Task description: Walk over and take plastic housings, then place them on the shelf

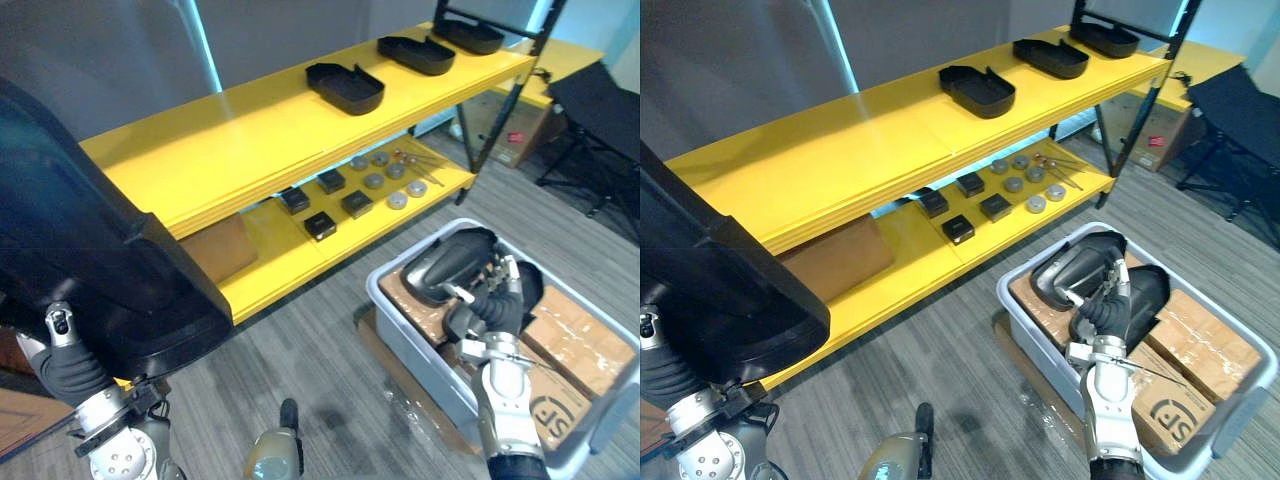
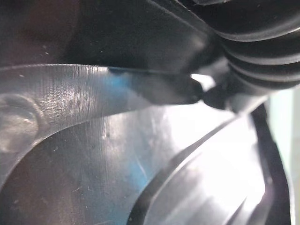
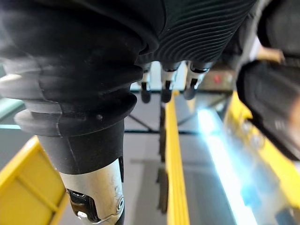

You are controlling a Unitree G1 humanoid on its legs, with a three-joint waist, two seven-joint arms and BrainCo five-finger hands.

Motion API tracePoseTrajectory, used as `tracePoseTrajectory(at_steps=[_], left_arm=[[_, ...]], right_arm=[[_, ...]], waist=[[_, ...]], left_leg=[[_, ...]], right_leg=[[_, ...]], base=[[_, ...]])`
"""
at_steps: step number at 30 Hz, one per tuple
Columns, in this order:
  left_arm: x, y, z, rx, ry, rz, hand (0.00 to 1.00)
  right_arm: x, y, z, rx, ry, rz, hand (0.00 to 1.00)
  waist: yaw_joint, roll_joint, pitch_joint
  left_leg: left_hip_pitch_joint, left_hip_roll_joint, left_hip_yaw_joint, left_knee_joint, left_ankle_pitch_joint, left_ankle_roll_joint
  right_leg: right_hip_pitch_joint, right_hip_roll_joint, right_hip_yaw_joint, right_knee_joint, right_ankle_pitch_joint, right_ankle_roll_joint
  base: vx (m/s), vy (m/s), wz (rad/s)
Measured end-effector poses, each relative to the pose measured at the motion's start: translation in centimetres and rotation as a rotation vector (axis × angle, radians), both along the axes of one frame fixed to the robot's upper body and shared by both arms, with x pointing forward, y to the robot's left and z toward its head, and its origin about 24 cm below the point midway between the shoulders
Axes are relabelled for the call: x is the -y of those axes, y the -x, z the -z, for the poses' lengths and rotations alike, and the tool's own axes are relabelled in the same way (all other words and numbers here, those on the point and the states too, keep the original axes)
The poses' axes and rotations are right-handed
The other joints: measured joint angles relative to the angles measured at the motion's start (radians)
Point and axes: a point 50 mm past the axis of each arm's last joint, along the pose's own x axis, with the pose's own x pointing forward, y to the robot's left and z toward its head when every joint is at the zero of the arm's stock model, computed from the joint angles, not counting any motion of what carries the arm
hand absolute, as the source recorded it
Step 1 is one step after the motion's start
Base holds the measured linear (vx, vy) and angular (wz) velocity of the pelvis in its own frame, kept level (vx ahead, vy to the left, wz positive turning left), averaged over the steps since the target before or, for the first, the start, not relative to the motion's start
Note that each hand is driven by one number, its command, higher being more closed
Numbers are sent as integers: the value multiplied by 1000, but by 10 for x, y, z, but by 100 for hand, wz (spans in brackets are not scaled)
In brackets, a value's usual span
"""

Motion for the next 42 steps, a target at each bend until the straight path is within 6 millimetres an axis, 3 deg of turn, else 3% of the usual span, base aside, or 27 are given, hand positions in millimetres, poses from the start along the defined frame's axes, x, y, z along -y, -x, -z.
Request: tracePoseTrajectory(at_steps=[1, 2, 3, 4, 5, 6, 7, 10, 12, 13, 16, 17, 18, 19, 23, 25, 27, 29, 30, 32, 33, 35, 36, 37, 38, 40, 42], left_arm=[[1, -1, -1, 6, -3, 4, 100], [1, -2, -2, 9, -8, 6, 100], [0, -1, -4, 14, -17, 5, 100], [-2, 0, -8, 18, -48, -2, 100], [-4, 0, -14, 22, -98, -10, 100], [-5, -1, -16, 27, -113, -7, 100], [-6, -6, -19, 39, -121, -6, 100], [-9, -12, -15, 24, -87, -30, 100], [-10, -14, -16, 31, -73, -45, 100], [-11, -17, -17, 37, -63, -53, 100], [-10, -25, -16, 34, -43, -47, 100], [-10, -26, -14, 29, -38, -45, 100], [-10, -26, -14, 27, -40, -45, 100], [-10, -26, -14, 29, -36, -46, 100], [-5, -23, -4, 0, 14, -50, 100], [-6, -23, -4, 2, 16, -53, 100], [-6, -23, -3, 0, 19, -57, 100], [-5, -24, 4, -22, 48, -64, 100], [-5, -24, 6, -31, 51, -67, 100], [-5, -23, 9, -52, 36, -77, 100], [-3, -24, 7, -51, 11, -58, 100], [1, -25, 7, -51, -10, -40, 100], [4, -26, 6, -49, -32, -26, 100], [6, -27, 6, -51, -35, -8, 100], [7, -28, 5, -52, -41, 0, 100], [6, -32, 3, -79, -78, 27, 100], [1, -36, 0, -112, -111, 42, 100]], right_arm=[[1, 3, 3, -8, 0, 8, 0], [2, 7, 6, -19, -2, 18, 0], [3, 9, 8, -25, -5, 25, 0], [1, 11, 9, -17, -13, 26, 0], [-2, 11, 7, 1, -20, 20, 0], [-4, 11, 7, 11, -22, 17, 0], [-5, 10, 4, 32, -14, 11, 0], [-6, 7, -4, 76, 26, 20, 0], [-6, 5, -18, 169, 37, 58, 0], [-5, 5, -31, 240, 45, 66, 0], [3, 5, -51, 350, 73, 86, 0], [4, 4, -54, 362, 76, 85, 0], [6, 3, -56, 373, 78, 78, 0], [7, 2, -57, 376, 82, 65, 0], [19, 1, -66, 392, 140, 56, 0], [25, 3, -67, 393, 127, 65, 0], [29, 5, -66, 391, 113, 75, 0], [32, 13, -68, 403, 109, 79, 0], [33, 16, -68, 405, 113, 86, 0], [37, 21, -69, 414, 115, 105, 0], [42, 24, -72, 432, 118, 133, 0], [44, 25, -71, 426, 119, 144, 0], [44, 25, -71, 426, 118, 146, 0], [43, 25, -71, 425, 120, 145, 0], [43, 25, -71, 424, 120, 145, 0], [31, 26, -59, 385, 73, 117, 0], [23, 25, -56, 381, 57, 75, 0]], waist=[[-6, 5, 3], [-11, 13, 6], [-13, 18, 6], [-16, 17, 7], [-22, 19, 6], [-24, 16, 6], [-26, 1, 13], [-25, 0, 17], [-26, 4, 17], [-29, 5, 17], [-52, -3, 13], [-53, -6, 10], [-53, -20, -3], [-56, -39, -22], [-56, 69, -73], [-63, 88, -84], [-75, 82, -67], [-80, 99, -35], [-81, 96, -33], [-81, 85, -38], [-90, 80, -37], [-101, 82, -37], [-106, 91, -38], [-105, 111, -48], [-106, 120, -55], [-108, 51, -63], [-112, 10, -68]], left_leg=[[-2, -18, -8, 46, -42, 18], [2, -23, -21, 67, -64, 27], [12, -23, -32, 70, -76, 35], [35, -23, -44, 51, -83, 45], [62, -18, -66, 21, -89, 54], [64, -15, -84, 13, -91, 63], [80, -13, -101, -6, -91, 73], [159, -14, -115, -45, -107, 91], [175, -15, -120, -46, -127, 90], [178, -21, -136, -46, -137, 87], [198, -51, -184, -53, -149, 69], [207, -57, -189, -51, -151, 67], [217, -73, -195, -41, -164, 55], [215, -87, -200, -27, -184, 41], [217, -8, -200, -7, -227, 0], [238, 17, -191, 8, -245, -9], [209, 27, -177, 167, -269, -24], [85, 73, -139, 521, -242, -28], [66, 79, -136, 573, -226, -26], [55, 89, -104, 513, -268, 11], [56, 95, -91, 326, -277, 13], [61, 103, -99, 206, -255, -10], [78, 107, -117, 98, -208, -31], [115, 125, -116, -6, -108, -30], [136, 132, -114, -35, -78, -96], [183, 67, -60, -75, -82, -71], [198, 44, -32, -93, -83, -64]], right_leg=[[-16, -40, 11, 115, 14, -30], [-52, -67, 41, 225, 49, -99], [-100, -84, 83, 318, 110, -193], [-159, -86, 157, 409, 236, -286], [-206, -64, 248, 471, 321, -225], [-235, -39, 287, 502, 274, -186], [-278, 15, 327, 544, 154, -152], [-319, 118, 326, 464, 33, -130], [-352, 167, 346, 336, 19, -124], [-372, 195, 380, 240, 24, -116], [-390, 211, 441, 86, 51, -82], [-386, 209, 445, 60, 60, -88], [-381, 208, 452, 15, 113, -111], [-374, 206, 464, -19, 196, -90], [-325, 286, 437, -85, 199, -116], [-300, 310, 437, -89, 183, -137], [-245, 320, 435, -103, 145, -145], [-177, 345, 441, -107, 105, -163], [-166, 343, 443, -110, 101, -165], [-155, 316, 448, -119, 96, -161], [-158, 272, 455, -124, 98, -148], [-161, 248, 459, -120, 109, -121], [-161, 228, 466, -119, 109, -99], [-162, 224, 489, -119, 104, -72], [-162, 223, 497, -118, 95, -49], [-160, 148, 513, -125, 104, -35], [-162, 121, 512, -142, 121, -8]], base=[[85, 140, 32], [123, 236, 38], [117, 236, 35], [186, 278, 33], [188, 201, 34], [195, 148, 40], [186, 126, 38], [218, 134, 22], [228, 56, 15], [196, 0, 29], [227, -94, 61], [265, -163, 36], [292, -224, 38], [310, -239, 38], [273, -166, 0], [219, -105, -9], [144, -80, -10], [73, -52, -16], [99, 10, -16], [155, 65, -12], [204, 118, -1], [186, 177, -2], [153, 234, -24], [206, 359, -36], [186, 350, -48], [173, 319, -41], [115, 171, -33]])
